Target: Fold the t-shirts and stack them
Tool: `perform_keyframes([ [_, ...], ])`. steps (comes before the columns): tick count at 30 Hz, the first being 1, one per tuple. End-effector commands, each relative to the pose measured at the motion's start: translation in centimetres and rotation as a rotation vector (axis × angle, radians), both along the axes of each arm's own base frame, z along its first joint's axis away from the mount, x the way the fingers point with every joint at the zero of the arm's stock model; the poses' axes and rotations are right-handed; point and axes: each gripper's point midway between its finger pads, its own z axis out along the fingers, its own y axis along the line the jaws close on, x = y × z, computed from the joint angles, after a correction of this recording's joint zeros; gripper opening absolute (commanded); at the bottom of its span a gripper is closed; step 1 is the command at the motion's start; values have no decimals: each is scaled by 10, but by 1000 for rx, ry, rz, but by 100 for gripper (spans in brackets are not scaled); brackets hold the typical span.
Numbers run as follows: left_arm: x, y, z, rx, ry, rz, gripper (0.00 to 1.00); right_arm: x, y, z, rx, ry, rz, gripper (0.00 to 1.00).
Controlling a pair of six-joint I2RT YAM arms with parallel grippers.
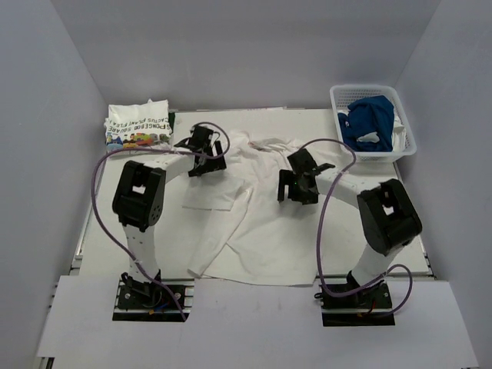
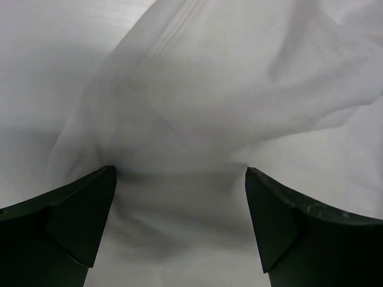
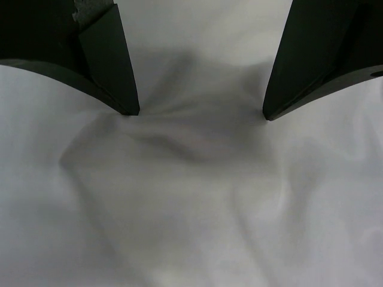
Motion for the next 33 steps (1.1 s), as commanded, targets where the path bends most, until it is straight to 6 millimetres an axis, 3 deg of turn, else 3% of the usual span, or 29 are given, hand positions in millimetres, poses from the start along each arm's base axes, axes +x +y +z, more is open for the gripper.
perform_keyframes([
  [1,-107,68,-49,180,301,227,100,29,-16,-14,-88,36,-57,90],
  [2,-123,71,-53,168,327,258,100,48,-12,-5,-68,12,-65,90],
  [4,-173,72,-63,143,426,249,100,76,-6,-15,-66,36,-52,90],
  [5,-206,70,-63,113,504,248,100,93,-3,-32,-102,54,-40,90],
  [6,-227,67,-68,110,563,227,100,130,11,-11,-66,-22,-49,90],
  [7,-236,62,-58,54,555,222,100,146,15,-9,-52,-40,-7,90],
  [8,-267,52,-63,-23,608,180,100,187,32,-18,-52,-79,49,90],
  [10,-289,41,-54,-104,611,142,100,209,49,-7,-10,-121,111,90],
  [11,-290,32,-39,-168,561,115,100,217,56,-7,2,-135,135,90],
  [12,-311,30,-35,-186,602,88,100,246,70,35,44,-255,158,90],
  [13,-312,29,-27,-194,580,74,100,254,77,50,70,-306,185,90],
  [14,-308,27,-10,-226,514,58,100,255,88,77,114,-356,222,90],
  [15,-310,25,1,-232,495,38,100,261,94,91,141,-418,240,90],
  [16,-304,20,13,-251,440,2,100,253,97,129,180,-473,265,90],
  [18,-285,11,48,-299,292,-67,100,249,95,153,185,-528,275,90],
  [19,-274,6,59,-309,227,-89,100,235,85,134,161,-478,262,90],
  [20,-261,2,72,-319,170,-104,100,225,75,178,149,-549,237,90],
  [21,-249,2,80,-309,119,-102,100,215,73,180,148,-545,224,90],
  [22,-235,-1,82,-294,86,-111,100,187,56,152,105,-470,199,90],
  [23,-217,-2,95,-280,38,-93,100,177,44,164,83,-492,156,90],
  [24,-208,-2,97,-259,29,-93,100,158,33,136,74,-416,108,90],
  [25,-188,-8,113,-258,-33,-99,100,137,21,124,66,-376,86,90],
  [26,-173,-3,102,-211,-13,-59,100,130,9,130,55,-391,40,90],
  [27,-163,-5,102,-189,-14,-64,100,114,-2,107,26,-338,21,90],
  [28,-143,-7,115,-186,-55,-64,100,108,-10,105,6,-342,4,90],
  [29,-131,-4,113,-149,-64,-35,100,93,-19,86,-24,-298,-3,90],
  [30,-120,-5,96,-104,-28,-34,100,92,-27,81,-47,-290,-19,90],
  [31,-101,-9,106,-92,-67,-32,100,88,-32,74,-65,-267,-28,90],
  [33,-78,-8,90,-22,-38,-9,100,84,-40,58,-88,-207,-55,90],
])
